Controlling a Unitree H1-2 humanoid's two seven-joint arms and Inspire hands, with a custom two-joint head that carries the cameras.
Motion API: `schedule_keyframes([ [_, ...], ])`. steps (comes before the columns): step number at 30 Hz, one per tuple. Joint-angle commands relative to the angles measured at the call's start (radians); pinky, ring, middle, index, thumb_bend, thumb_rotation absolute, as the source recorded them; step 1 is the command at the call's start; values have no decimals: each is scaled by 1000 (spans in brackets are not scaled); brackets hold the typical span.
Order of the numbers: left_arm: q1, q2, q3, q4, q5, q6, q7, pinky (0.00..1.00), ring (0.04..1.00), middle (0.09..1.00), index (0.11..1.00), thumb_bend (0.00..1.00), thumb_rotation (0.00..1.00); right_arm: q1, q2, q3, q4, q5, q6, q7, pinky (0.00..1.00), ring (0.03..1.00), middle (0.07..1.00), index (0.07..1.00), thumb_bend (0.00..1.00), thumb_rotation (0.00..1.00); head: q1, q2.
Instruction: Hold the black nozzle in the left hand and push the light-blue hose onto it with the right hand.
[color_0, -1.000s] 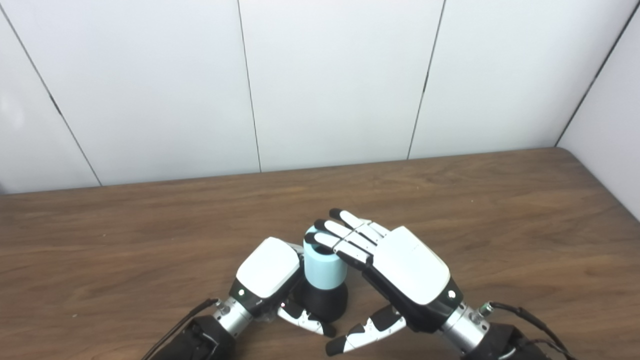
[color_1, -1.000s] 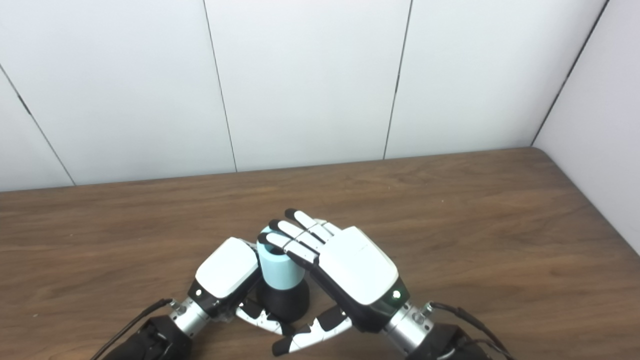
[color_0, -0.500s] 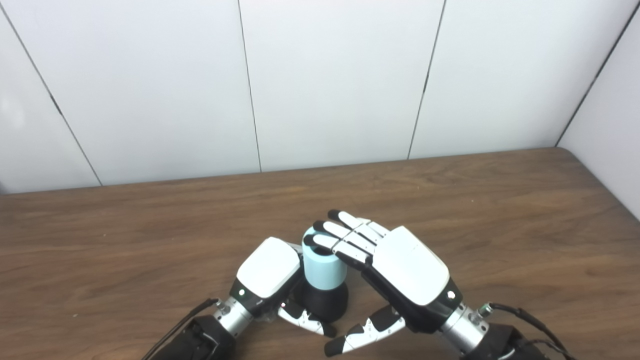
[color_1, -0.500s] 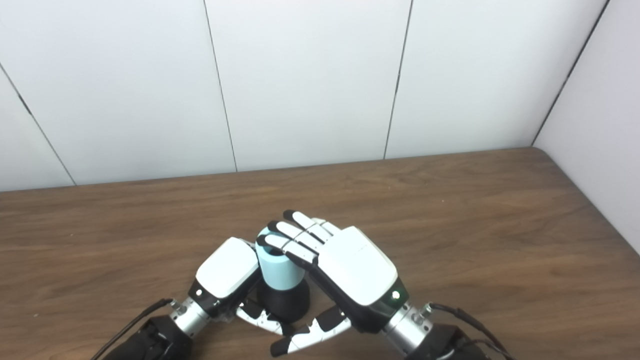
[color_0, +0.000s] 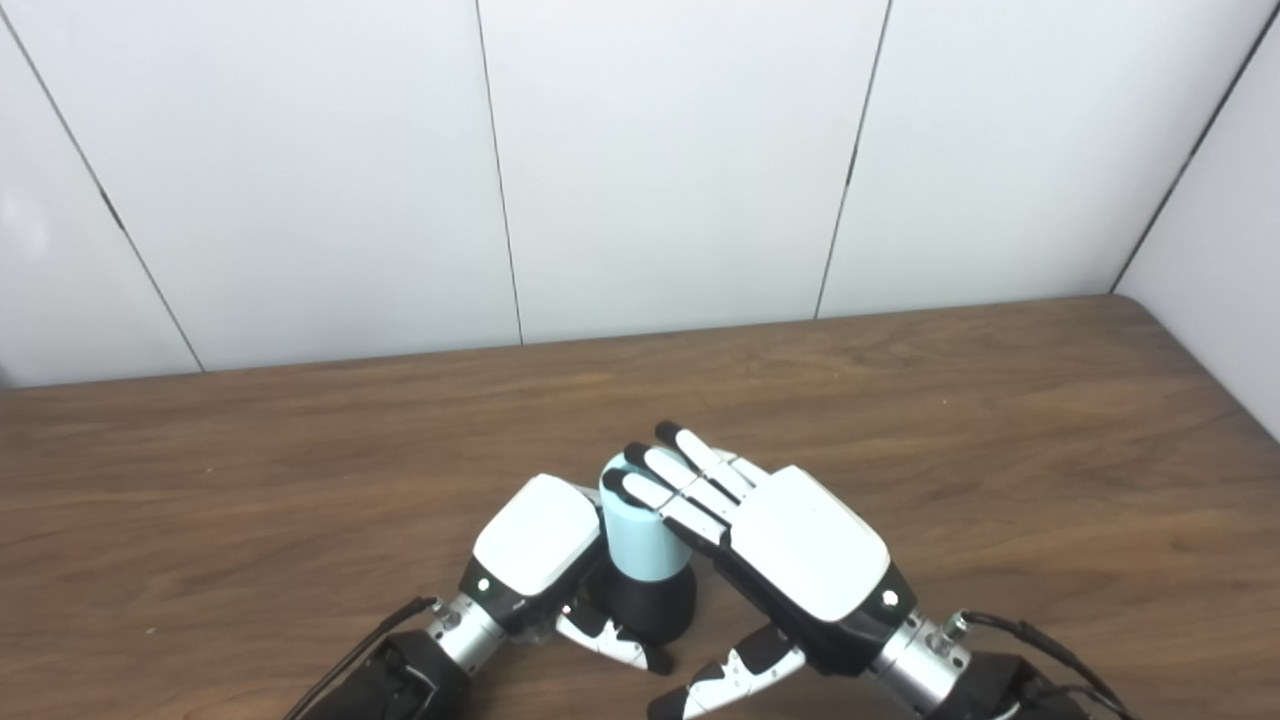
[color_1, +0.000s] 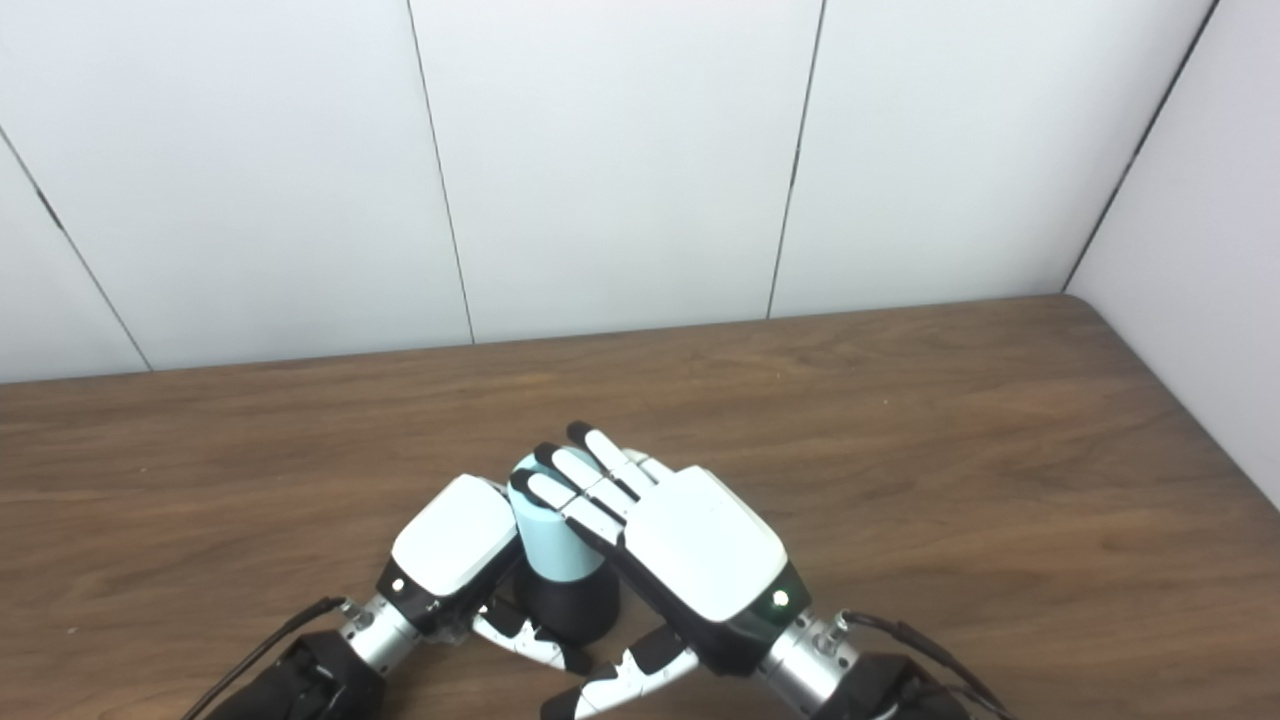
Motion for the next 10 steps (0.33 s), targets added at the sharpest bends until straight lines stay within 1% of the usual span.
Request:
schedule_keyframes([
  [1,99,-16,-46,62,17,4,-22,247,354,441,542,494,0,48,-29,22,50,-42,21,121,886,1000,937,894,810,863,-1,1],
  [5,99,-15,-45,59,15,6,-30,249,355,441,542,494,0,51,-31,24,51,-48,25,128,898,1000,944,902,802,877,-1,2],
  [10,99,-16,-45,62,17,6,-25,246,353,440,542,493,0,58,-30,25,55,-50,21,116,906,1000,942,898,800,855,-2,0],
])
